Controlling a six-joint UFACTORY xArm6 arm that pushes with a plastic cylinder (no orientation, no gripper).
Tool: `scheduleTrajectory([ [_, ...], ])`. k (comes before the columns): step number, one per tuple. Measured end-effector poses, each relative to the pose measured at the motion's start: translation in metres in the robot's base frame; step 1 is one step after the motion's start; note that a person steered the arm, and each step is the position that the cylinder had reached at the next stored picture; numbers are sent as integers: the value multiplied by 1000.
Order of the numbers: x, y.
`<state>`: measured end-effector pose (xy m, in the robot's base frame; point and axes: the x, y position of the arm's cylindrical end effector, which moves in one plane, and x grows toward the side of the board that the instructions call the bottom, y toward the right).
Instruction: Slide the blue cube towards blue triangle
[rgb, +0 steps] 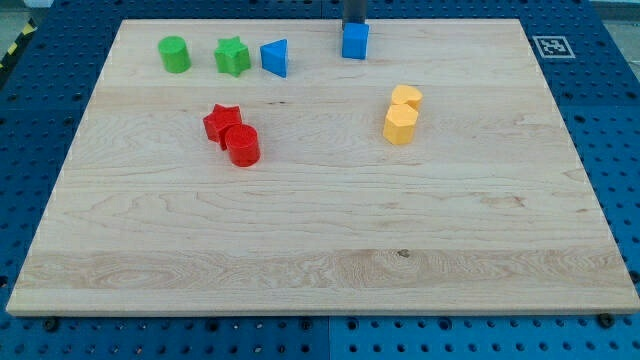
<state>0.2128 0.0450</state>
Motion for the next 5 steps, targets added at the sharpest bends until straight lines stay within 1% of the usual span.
scheduleTrajectory([
  [2,25,0],
  [3,26,0],
  [5,43,0],
])
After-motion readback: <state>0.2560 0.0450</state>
